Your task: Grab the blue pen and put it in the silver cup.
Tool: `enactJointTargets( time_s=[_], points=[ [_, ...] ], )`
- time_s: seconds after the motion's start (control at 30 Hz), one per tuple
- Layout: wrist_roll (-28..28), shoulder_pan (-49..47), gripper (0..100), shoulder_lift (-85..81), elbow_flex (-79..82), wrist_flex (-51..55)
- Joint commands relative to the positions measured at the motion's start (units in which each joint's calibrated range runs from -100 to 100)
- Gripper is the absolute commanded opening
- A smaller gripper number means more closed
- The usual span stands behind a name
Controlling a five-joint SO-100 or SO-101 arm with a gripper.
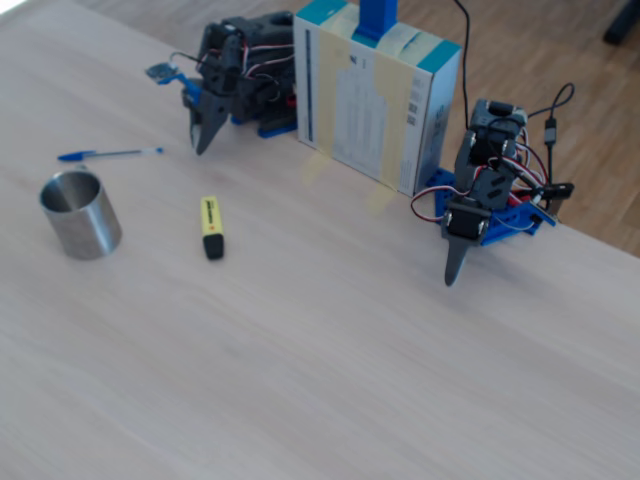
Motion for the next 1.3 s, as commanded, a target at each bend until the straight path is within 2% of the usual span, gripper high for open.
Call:
enactJointTargets(
  time_s=[0.0, 1.27],
  points=[
    [0.1, 0.1, 3, 0.2, 0.6, 0.8],
    [-0.4, 1.0, 4, 1.2, -2.5, -1.7]
  ],
)
